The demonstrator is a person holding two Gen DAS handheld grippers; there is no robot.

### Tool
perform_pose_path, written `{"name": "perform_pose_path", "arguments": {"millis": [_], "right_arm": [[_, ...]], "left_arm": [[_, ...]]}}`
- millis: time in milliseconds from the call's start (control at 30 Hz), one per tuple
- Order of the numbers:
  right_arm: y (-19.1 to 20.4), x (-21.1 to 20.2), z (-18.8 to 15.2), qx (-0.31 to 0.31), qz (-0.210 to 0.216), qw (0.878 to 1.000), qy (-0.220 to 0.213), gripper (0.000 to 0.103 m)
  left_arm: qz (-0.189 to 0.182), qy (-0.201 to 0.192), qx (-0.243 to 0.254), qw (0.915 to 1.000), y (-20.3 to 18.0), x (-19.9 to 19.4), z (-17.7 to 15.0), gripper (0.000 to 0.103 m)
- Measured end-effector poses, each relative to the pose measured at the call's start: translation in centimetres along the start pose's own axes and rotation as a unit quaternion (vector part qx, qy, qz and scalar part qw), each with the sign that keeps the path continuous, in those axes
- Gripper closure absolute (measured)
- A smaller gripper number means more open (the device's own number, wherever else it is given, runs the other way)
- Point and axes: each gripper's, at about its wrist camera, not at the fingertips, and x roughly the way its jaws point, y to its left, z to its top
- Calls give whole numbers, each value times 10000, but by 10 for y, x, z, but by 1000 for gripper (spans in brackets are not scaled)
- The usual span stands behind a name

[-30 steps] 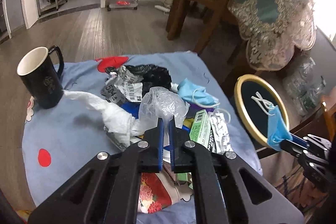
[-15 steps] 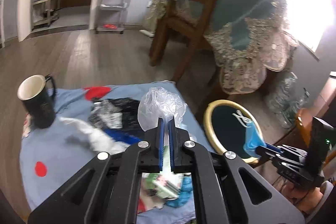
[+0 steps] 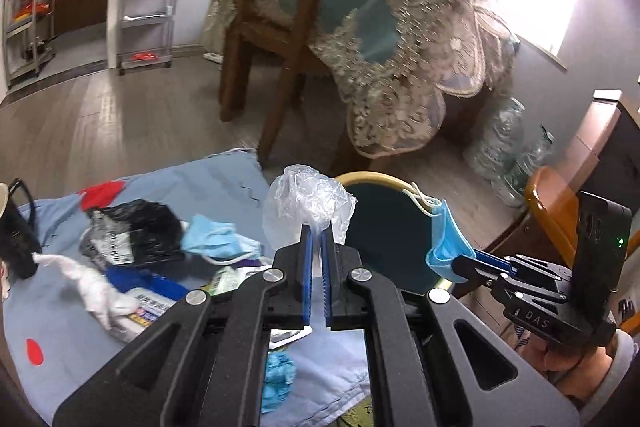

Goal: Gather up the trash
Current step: 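Carry the plastic bag and blue mask over the bin and open both tools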

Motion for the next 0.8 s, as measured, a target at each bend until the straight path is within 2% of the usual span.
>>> {"name": "perform_pose_path", "arguments": {"millis": [200, 533, 800], "right_arm": [[-15, -2, 0, 240, -183, 9995, -27, 88], [-64, -7, 2, 1241, -247, 9918, -151, 88], [-73, 0, 1, 1373, -324, 9900, -53, 88]], "left_arm": [[-149, 184, 168, 9996, -20, 25, 5, 100], [-315, 642, 480, 9963, -51, 82, 8, 100], [-347, 1089, 560, 9919, -63, 133, -4, 100]]}}
